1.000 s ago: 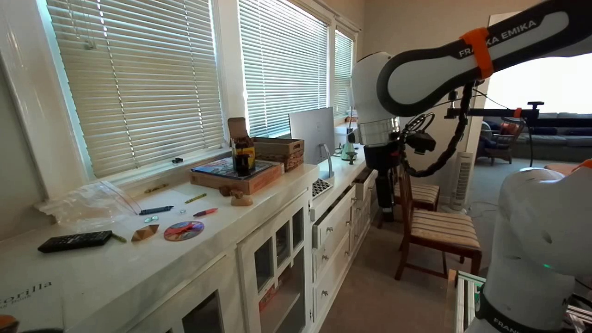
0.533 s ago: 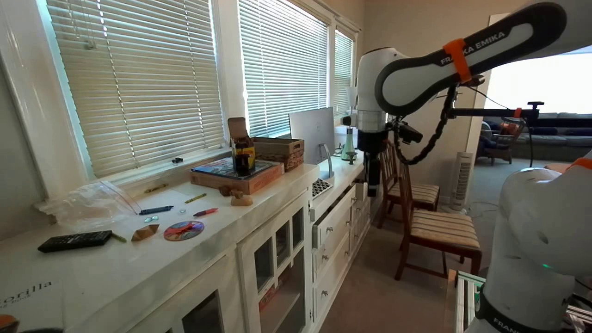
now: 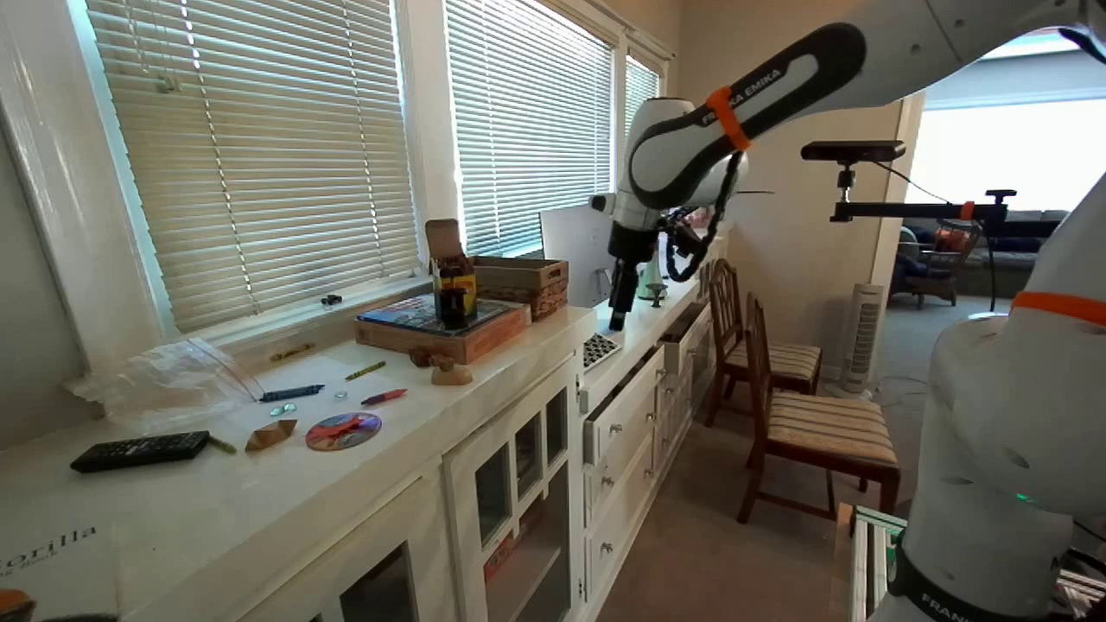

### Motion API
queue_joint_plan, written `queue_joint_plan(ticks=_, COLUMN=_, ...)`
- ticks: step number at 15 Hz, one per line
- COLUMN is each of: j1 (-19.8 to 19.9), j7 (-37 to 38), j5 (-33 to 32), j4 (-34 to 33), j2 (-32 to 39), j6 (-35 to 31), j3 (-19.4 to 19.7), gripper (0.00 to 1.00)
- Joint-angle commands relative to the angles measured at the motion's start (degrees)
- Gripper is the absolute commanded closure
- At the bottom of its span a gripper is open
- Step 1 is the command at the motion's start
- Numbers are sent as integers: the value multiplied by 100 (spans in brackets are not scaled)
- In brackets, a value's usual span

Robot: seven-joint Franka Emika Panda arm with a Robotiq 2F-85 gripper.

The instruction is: Move the brown stopper backwards

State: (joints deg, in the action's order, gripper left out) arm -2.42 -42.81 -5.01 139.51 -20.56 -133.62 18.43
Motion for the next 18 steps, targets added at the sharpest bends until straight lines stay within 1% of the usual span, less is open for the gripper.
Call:
queue_joint_plan(ticks=1, j1=14, j7=278, j5=619, j4=-656, j2=884, j6=-285, j3=-301, gripper=0)
queue_joint_plan(ticks=2, j1=44, j7=418, j5=737, j4=-794, j2=1056, j6=-360, j3=-401, gripper=0)
queue_joint_plan(ticks=5, j1=81, j7=851, j5=994, j4=-1227, j2=1477, j6=-311, j3=-701, gripper=0)
queue_joint_plan(ticks=11, j1=131, j7=1656, j5=951, j4=-1924, j2=2175, j6=-391, j3=-1235, gripper=0)
queue_joint_plan(ticks=17, j1=162, j7=1945, j5=1241, j4=-2440, j2=2805, j6=-652, j3=-1619, gripper=0)
queue_joint_plan(ticks=18, j1=211, j7=1852, j5=1076, j4=-2239, j2=2533, j6=-521, j3=-1622, gripper=0)
